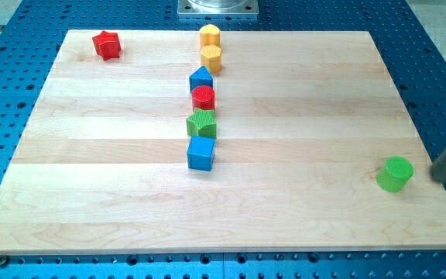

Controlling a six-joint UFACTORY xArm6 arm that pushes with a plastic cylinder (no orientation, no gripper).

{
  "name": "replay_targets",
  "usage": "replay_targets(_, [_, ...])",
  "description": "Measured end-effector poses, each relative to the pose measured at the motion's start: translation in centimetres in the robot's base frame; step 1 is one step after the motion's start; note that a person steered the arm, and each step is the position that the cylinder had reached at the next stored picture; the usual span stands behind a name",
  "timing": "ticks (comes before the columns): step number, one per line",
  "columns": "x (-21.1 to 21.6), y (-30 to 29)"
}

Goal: Push the green circle below the blue cube

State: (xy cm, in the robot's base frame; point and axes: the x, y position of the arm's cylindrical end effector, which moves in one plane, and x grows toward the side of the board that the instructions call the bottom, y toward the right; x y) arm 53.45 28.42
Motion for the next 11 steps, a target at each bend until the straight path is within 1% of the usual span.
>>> replay_targets(1, [0.8, -10.7])
replay_targets(2, [0.8, -18.4])
replay_targets(3, [-3.5, -15.5])
replay_targets(4, [-0.7, -20.8])
replay_targets(5, [1.7, -23.1])
replay_targets(6, [-0.6, -21.0])
replay_targets(7, [-2.2, -25.1])
replay_targets(8, [0.7, -26.7])
replay_targets(9, [2.8, -22.9])
replay_targets(10, [6.5, -25.7])
replay_targets(11, [5.3, -26.8])
